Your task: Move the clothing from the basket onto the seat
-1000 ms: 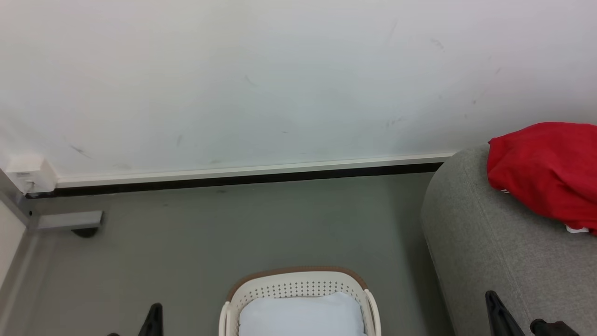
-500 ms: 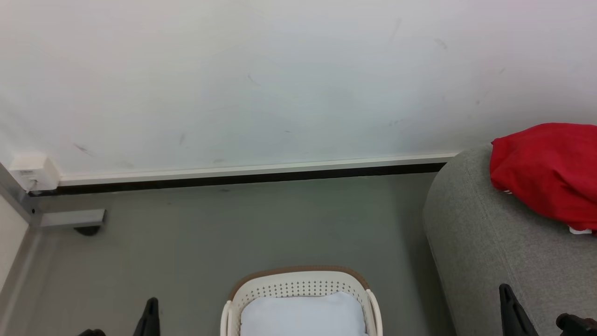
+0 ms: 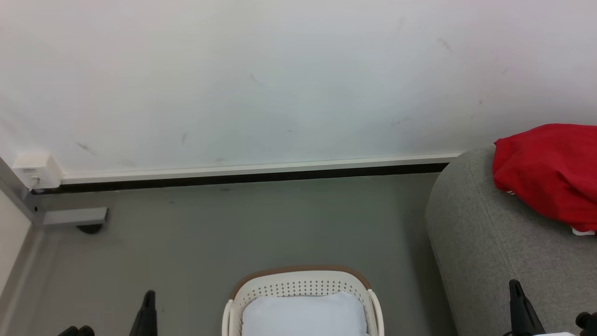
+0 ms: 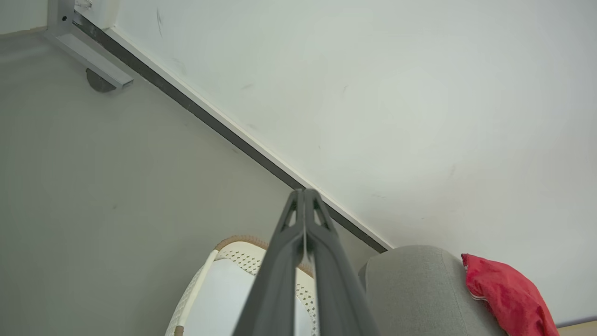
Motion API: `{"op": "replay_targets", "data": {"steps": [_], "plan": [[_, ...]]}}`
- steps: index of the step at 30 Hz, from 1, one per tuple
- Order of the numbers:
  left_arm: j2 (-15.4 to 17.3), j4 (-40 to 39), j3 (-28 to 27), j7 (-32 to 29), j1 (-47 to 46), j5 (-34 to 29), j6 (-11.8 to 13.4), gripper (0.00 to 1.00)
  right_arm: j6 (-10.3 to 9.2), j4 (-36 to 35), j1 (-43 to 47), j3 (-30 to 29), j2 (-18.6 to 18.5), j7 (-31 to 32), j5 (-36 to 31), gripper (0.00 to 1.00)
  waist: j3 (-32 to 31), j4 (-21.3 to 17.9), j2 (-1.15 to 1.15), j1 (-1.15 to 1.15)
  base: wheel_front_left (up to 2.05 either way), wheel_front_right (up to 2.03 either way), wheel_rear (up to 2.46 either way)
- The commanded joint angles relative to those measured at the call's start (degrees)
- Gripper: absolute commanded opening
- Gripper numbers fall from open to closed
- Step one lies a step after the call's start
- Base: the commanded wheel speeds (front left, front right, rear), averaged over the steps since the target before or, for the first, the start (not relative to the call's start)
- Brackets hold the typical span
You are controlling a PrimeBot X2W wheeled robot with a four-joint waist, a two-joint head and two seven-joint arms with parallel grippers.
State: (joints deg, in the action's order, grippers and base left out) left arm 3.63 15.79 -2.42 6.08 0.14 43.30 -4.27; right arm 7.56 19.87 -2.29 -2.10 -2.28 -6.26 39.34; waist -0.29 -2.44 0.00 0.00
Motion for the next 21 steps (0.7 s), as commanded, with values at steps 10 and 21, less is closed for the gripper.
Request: {"op": "replay_targets", "data": {"steps": [10,21], "plan": [[0.0,-1.1,-1.0,-2.2,-2.2,9.1,-0.9,0.00,-0.05,-1.9,-2.1,-1.0,-0.6,2.3,9.8,0.00,0.1,0.3,0.00,0.00,0.00,0.00,0.00],[-0.1,-1.2,-1.6,-4.2,-3.0,16.6,-1.3,0.00,-0.06,-2.7,-2.5,-1.6,-0.7,4.3,17.8,0.00,0.1,0.6,0.00,0.00,0.00,0.00,0.00]]}}
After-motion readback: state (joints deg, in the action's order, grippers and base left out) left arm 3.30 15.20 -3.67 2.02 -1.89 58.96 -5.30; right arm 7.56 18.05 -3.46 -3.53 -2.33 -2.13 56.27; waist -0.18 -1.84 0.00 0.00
